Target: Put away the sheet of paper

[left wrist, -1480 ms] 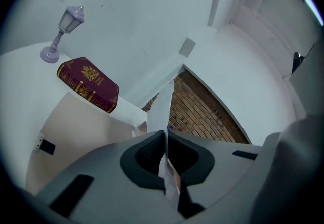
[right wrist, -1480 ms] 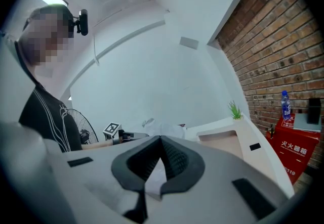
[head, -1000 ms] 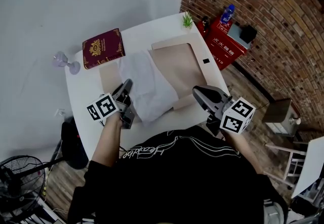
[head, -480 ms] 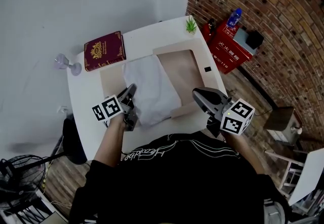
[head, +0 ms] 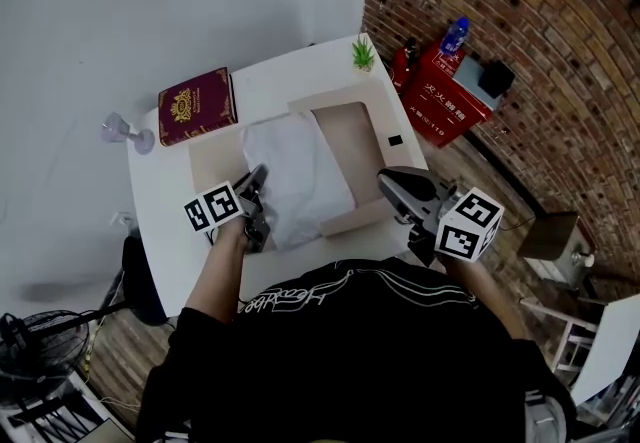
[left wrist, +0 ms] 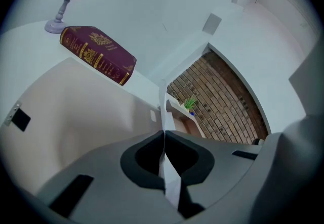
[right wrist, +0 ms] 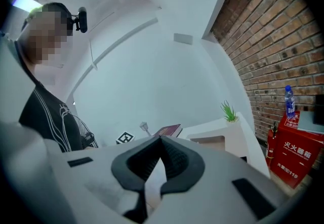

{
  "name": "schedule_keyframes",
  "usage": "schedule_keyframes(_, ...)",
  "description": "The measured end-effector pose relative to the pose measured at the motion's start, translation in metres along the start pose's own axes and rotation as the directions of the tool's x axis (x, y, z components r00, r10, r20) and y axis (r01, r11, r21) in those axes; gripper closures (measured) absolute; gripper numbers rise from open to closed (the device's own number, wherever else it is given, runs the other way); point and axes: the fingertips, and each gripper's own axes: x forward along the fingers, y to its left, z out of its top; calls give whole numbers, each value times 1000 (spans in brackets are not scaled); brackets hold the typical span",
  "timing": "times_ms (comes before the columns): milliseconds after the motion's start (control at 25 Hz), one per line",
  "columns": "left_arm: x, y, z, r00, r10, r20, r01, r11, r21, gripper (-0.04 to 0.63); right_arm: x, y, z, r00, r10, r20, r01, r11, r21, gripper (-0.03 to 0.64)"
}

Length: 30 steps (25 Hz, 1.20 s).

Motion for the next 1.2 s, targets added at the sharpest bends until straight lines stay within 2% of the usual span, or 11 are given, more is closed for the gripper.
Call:
schedule_keyframes(320,23,4,-8,999,52,-15,-52,998,-28,561,-21,-7,13,1000,-3,16,4,1000,-21,612)
schedule_keyframes(560,47,-1,-17,998,57,-37,-60,995,-80,563,-28,-15,14,1000,3,18,-2,1000,-20,612)
schedule_keyframes(960,84,-15,-29,995,68,-68,-75,992,-105,561,-34,-29,15,1000,28,11,-27,1000,-15,612)
schedule_keyframes(1200,102,-26,-34,993,78,-89,-86,992,-89,561,-37,-43,19,999,42,9,-42,999,-3,612)
